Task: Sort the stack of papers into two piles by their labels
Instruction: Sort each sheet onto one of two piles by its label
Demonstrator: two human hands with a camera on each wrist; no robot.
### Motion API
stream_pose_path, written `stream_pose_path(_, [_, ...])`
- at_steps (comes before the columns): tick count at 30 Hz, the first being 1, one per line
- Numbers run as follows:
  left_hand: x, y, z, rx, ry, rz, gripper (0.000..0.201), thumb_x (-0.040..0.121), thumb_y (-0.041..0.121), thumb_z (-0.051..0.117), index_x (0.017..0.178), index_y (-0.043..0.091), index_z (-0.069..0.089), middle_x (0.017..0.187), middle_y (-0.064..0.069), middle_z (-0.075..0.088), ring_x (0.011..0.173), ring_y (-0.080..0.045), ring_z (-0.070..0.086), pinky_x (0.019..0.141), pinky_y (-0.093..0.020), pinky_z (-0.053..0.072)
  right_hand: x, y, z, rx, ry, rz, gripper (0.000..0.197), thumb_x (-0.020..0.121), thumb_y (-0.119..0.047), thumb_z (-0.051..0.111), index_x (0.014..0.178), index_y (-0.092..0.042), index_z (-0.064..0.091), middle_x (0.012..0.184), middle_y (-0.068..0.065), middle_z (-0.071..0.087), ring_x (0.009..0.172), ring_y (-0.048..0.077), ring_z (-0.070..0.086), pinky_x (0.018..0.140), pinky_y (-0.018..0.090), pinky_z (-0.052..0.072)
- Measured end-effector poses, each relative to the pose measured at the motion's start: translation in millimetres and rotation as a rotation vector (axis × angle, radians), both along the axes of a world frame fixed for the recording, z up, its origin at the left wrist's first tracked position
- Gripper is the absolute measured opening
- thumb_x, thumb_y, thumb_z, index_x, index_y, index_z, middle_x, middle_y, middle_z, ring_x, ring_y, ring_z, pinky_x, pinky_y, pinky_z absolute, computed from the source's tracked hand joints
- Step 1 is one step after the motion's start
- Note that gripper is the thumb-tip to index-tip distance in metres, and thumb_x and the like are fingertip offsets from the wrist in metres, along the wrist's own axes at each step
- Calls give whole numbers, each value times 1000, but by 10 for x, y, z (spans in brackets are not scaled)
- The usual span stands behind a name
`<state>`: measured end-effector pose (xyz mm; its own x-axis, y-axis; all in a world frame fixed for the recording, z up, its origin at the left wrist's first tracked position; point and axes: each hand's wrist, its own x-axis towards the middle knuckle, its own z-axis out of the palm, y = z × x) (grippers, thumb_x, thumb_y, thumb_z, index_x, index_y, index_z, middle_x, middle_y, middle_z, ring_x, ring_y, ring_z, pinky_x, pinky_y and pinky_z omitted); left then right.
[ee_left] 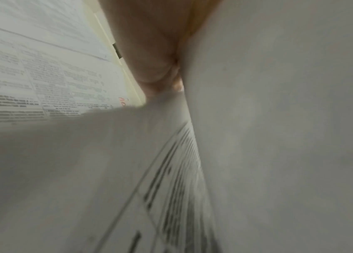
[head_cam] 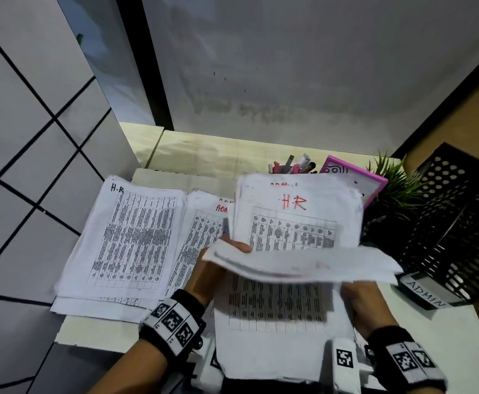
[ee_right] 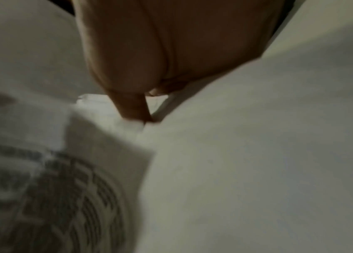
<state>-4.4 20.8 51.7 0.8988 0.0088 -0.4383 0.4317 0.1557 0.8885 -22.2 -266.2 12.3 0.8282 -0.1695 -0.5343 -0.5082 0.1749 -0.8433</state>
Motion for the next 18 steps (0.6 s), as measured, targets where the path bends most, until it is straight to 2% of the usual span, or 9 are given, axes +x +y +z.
stream_pose_path(2, [25, 93, 29, 6, -17, 46, 21, 91, 4, 53, 79, 12, 69, 66, 7, 71, 64, -10, 68, 69, -26, 56, 30, -71, 70, -13, -32, -35, 20, 84, 7, 59, 104, 5, 64, 85, 16, 74, 71, 30, 71, 59, 34, 57])
stream_pose_path(4, [64, 341, -36, 41, -37, 114, 5, 80, 9, 59, 81, 9, 65, 74, -4, 70, 70, -22, 65, 60, -30, 54, 21, -246, 139, -36, -73, -110, 28, 79, -5, 69, 106, 1, 63, 77, 9, 75, 62, 23, 69, 57, 30, 57])
stream_pose_path(6, [122, 649, -146, 186, -45, 85, 14, 78, -2, 62, 81, 10, 69, 82, -14, 69, 80, -30, 64, 66, -33, 52, -3, -454, 138, -37, -91, -167, 41, 71, -14, 75, 108, 0, 63, 75, 4, 74, 61, 18, 69, 58, 27, 58])
stream_pose_path(8, [206, 935, -278, 323, -8, 81, 29, 72, -5, 70, 97, 9, 67, 93, -16, 67, 84, -30, 63, 73, -38, 53, -49, -625, 152, -19, -94, -233, 28, 83, -6, 67, 110, -2, 61, 73, 1, 75, 59, 15, 69, 56, 27, 58])
stream_pose_path(10, [287, 1170, -346, 467, 102, 57, 54, 79, -3, 70, 124, 3, 40, 102, -14, 60, 82, -23, 61, 69, -34, 53, -116, -739, 170, -10, -80, -302, 27, 86, -8, 65, 112, -2, 61, 78, 5, 75, 59, 18, 70, 58, 35, 59])
stream_pose_path(12, [364, 1372, -448, 576, 187, -18, 66, 84, -1, 67, 132, 14, 24, 106, -13, 58, 83, -27, 61, 72, -40, 54, -183, -818, 180, -3, -89, -310, 55, 67, -22, 81, 116, -7, 63, 96, 11, 75, 67, 21, 72, 66, 44, 58])
stream_pose_path(14, [436, 1466, -487, 631, 206, -76, 69, 83, -2, 66, 134, 20, 25, 114, -19, 56, 83, -34, 61, 73, -46, 55, -224, -857, 179, 2, -102, -318, 73, 51, -30, 88, 117, -11, 64, 92, 6, 76, 67, 19, 72, 66, 43, 58])
stream_pose_path(16, [486, 1460, -508, 727, 199, -158, 66, 85, 0, 64, 136, 16, 25, 113, -20, 54, 78, -31, 57, 62, -37, 50, -249, -828, 192, 62, -104, -309, 54, 72, -20, 78, 122, -8, 59, 77, -1, 75, 60, 15, 70, 58, 36, 58])
stream_pose_path(18, [517, 1346, -548, 760, 183, -223, 55, 89, 2, 60, 130, 15, 27, 96, -14, 57, 70, -25, 56, 54, -30, 46, -281, -799, 155, 62, -119, -272, 59, 69, -24, 78, 123, -9, 59, 77, -2, 74, 62, 15, 70, 57, 34, 58])
